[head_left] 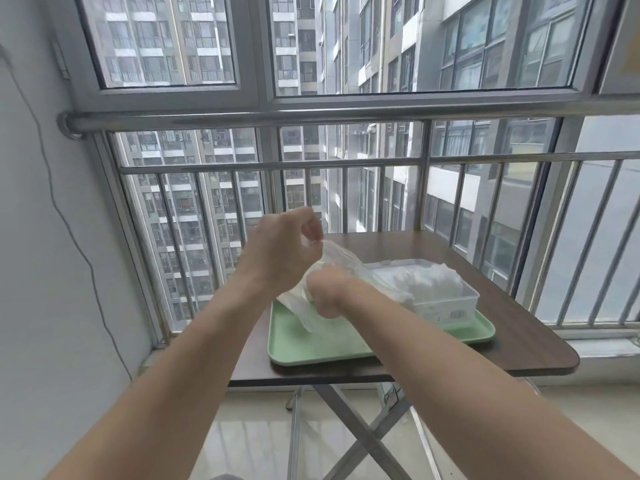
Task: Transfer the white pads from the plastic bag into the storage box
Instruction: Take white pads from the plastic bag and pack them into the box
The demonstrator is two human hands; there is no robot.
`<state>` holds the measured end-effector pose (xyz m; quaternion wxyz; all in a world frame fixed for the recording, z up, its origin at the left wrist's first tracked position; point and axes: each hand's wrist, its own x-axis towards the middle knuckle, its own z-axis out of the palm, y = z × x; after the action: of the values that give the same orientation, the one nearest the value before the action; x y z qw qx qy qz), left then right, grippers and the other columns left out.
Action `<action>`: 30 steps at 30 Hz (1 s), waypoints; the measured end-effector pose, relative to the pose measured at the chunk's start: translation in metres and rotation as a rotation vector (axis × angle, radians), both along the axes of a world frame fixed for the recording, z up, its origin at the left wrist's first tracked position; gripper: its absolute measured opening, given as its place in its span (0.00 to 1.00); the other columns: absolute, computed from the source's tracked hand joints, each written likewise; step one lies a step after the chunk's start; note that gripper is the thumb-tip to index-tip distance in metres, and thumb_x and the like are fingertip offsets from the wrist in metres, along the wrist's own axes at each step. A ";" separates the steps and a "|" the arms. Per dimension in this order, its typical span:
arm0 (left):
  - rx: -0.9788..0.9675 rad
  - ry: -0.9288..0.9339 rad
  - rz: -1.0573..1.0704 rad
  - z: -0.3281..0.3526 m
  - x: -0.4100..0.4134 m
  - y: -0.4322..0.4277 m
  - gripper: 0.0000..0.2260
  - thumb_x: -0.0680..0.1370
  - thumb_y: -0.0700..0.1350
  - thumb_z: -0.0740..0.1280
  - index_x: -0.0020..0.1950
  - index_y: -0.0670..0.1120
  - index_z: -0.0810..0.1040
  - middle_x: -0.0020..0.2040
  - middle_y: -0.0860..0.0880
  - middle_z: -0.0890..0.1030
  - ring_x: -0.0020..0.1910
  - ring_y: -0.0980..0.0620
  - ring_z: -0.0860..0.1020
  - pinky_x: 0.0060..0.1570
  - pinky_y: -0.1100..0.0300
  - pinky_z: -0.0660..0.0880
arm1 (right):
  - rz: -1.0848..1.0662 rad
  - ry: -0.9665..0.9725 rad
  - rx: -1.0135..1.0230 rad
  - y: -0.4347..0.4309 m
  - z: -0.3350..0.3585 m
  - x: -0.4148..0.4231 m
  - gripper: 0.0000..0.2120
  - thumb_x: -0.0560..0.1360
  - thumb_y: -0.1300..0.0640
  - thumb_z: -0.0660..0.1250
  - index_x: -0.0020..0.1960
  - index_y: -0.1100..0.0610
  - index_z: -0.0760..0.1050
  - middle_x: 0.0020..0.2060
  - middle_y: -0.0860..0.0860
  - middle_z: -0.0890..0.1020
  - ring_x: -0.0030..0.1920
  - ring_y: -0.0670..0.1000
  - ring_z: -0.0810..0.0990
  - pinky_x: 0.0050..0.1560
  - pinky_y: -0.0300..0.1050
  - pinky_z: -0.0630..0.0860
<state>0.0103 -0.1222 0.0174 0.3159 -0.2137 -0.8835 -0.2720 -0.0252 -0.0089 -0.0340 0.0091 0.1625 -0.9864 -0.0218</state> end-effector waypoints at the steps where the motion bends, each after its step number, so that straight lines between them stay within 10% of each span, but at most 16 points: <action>1: -0.007 -0.006 -0.005 0.000 0.000 0.000 0.06 0.73 0.42 0.72 0.44 0.53 0.80 0.42 0.57 0.83 0.44 0.53 0.81 0.51 0.51 0.78 | -0.015 -0.030 0.006 0.000 -0.004 -0.007 0.14 0.75 0.65 0.61 0.60 0.63 0.75 0.60 0.62 0.75 0.63 0.61 0.73 0.58 0.50 0.72; 16: -0.021 -0.017 -0.029 -0.006 -0.003 -0.008 0.04 0.74 0.43 0.72 0.45 0.51 0.80 0.41 0.57 0.83 0.44 0.54 0.81 0.50 0.52 0.79 | 0.021 -0.185 0.041 -0.008 -0.015 -0.024 0.18 0.73 0.65 0.66 0.62 0.60 0.72 0.48 0.56 0.76 0.50 0.55 0.75 0.51 0.46 0.75; 23: -0.037 -0.009 0.031 -0.016 -0.007 0.003 0.04 0.74 0.47 0.71 0.46 0.55 0.78 0.43 0.58 0.83 0.45 0.52 0.82 0.48 0.51 0.79 | 0.113 -0.109 0.249 -0.016 -0.004 -0.006 0.22 0.76 0.61 0.66 0.70 0.60 0.70 0.64 0.56 0.75 0.66 0.57 0.73 0.68 0.50 0.68; 30: 0.000 -0.047 0.048 -0.016 -0.006 0.004 0.04 0.74 0.45 0.71 0.47 0.53 0.79 0.45 0.57 0.83 0.44 0.51 0.82 0.48 0.50 0.78 | 0.085 -0.117 -0.101 0.007 0.035 0.050 0.09 0.76 0.64 0.61 0.53 0.59 0.77 0.41 0.53 0.78 0.44 0.55 0.76 0.35 0.39 0.72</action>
<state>0.0040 -0.1178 0.0016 0.3015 -0.1859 -0.8955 -0.2693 0.0247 -0.0021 0.0010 -0.0394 0.2047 -0.9773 0.0378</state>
